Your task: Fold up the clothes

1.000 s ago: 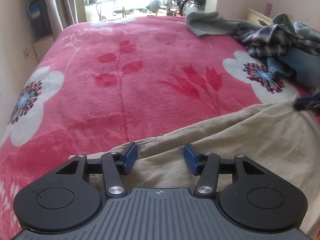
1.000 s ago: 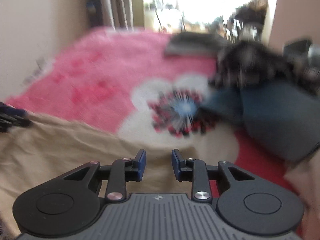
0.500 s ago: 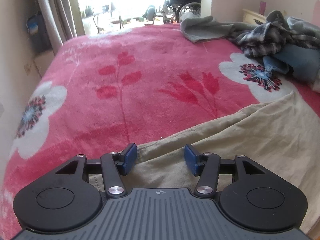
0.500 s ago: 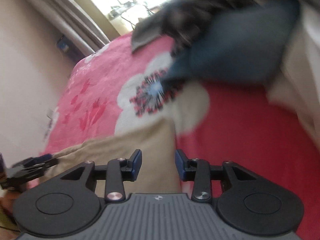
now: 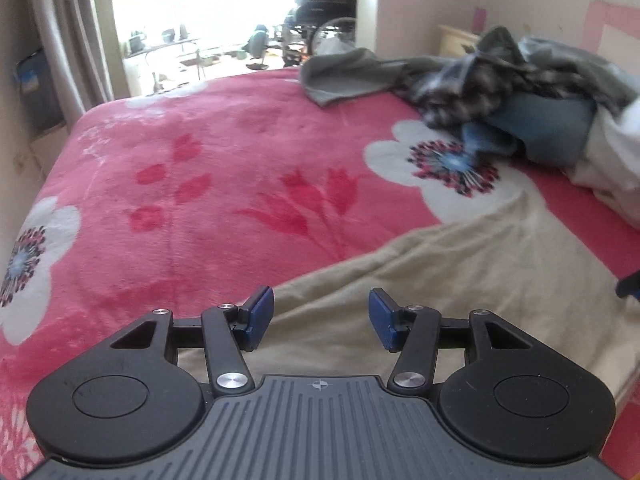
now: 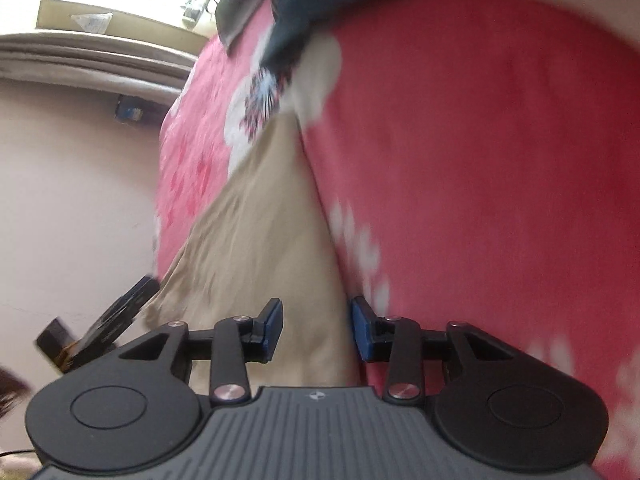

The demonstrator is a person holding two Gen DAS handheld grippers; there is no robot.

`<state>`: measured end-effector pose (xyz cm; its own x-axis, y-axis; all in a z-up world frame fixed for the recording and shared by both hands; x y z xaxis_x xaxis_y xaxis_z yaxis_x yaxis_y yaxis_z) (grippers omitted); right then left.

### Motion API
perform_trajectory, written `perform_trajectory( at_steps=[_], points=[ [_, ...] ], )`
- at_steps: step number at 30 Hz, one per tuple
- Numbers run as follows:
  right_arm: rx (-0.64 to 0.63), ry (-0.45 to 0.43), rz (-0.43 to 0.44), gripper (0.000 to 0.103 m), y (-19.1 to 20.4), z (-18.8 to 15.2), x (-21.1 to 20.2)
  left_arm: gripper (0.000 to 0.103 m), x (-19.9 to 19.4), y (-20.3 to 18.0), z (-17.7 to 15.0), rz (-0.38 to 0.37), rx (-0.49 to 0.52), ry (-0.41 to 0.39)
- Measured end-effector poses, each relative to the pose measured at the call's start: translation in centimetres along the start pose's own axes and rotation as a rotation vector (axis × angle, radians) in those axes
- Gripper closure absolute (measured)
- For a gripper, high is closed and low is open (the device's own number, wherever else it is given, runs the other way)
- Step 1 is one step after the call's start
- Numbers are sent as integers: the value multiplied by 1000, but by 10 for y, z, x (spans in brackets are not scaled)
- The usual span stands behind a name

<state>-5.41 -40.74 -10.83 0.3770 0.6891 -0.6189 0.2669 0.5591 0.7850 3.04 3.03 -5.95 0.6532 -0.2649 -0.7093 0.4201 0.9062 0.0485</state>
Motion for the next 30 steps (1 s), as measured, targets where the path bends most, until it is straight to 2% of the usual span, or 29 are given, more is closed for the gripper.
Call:
perform_trajectory(
  at_steps=[4,8,11,14,19,24,30],
  points=[
    [64,73,69,64,-16,-23,-4,50,3,-14,-1,-26,35,2],
    [90,124,115,64,-21,-37,0,50,9,-30,15,-82,72,-3],
    [45,105,87,66,-12,-38,1,50,17,-46,33,-162,89,8],
    [0,86,59,76,-2,-39,3,50,27,-69,49,-248,110,25],
    [-78,53,12,84,14,-41,5,50,40,-109,59,-354,135,69],
    [-250,11,-72,85,49,-51,-2,50,53,-137,62,-406,158,127],
    [-360,-47,-40,85,81,-53,-18,50,53,-135,72,-472,71,162]
  ],
)
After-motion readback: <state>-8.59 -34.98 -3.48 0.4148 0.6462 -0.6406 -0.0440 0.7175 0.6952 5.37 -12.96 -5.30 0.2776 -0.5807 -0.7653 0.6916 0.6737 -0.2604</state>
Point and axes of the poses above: each gripper's, at about its wrist camera, not at the fingertips, and x roughly the way its jaws point, y to its left, z to its top, the point moved 2 cm from there along x, roughly the way its jaws point, and after that the axes turned 3 degrees about x, right-handed, at the moved point
